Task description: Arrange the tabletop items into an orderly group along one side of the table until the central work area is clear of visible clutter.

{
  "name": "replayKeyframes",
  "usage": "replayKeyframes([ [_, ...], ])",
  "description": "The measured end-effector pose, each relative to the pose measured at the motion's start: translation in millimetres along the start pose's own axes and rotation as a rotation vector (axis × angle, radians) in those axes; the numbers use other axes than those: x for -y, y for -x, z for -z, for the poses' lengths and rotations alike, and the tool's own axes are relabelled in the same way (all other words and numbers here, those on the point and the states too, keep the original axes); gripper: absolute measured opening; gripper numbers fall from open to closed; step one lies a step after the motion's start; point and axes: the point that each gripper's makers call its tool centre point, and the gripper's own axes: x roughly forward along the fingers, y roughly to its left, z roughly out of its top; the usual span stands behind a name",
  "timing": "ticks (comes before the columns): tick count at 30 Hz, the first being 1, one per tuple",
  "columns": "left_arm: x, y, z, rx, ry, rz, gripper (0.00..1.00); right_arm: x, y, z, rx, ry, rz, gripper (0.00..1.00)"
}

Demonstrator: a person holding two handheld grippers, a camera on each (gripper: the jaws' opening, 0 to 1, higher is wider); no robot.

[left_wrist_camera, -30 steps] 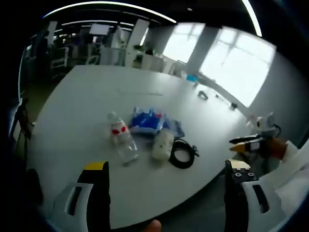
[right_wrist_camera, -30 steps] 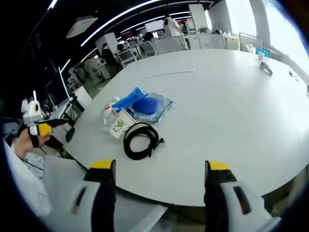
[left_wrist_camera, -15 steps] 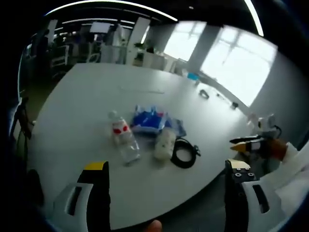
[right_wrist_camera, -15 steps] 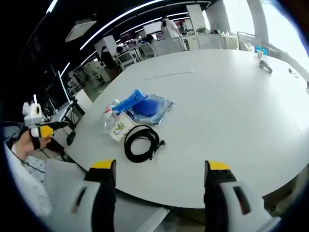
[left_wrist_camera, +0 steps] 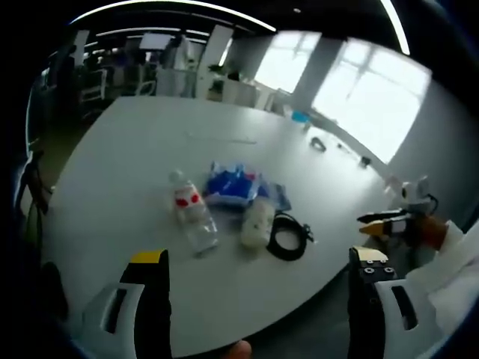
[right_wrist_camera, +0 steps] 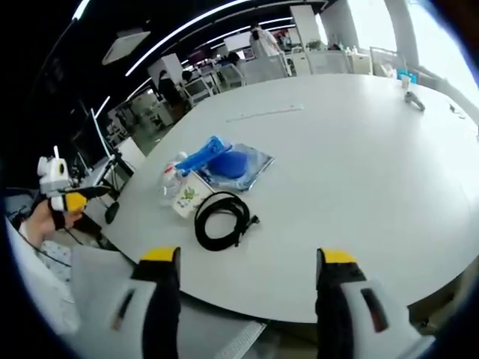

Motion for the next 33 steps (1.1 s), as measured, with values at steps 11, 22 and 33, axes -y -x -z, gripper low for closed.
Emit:
replayKeyframes([
  [11,-4.0,-4,-3.0,-0.002,0.008,-0.006,0.96,-3,-3,7.9,-0.019,-0.011,-0.013,0.71],
  [22,-12.3,-8,0.4,-0.02,0.015,-0.018,0.96,-7,-12,10.8,-0.032,-0.006,-0.028,0.7],
  [33,-17.6,-17,4.1,-0.043,0.02,-0.015,0.96,-5,-12,16.3,-0.042,-0.022,-0.026,0.67],
])
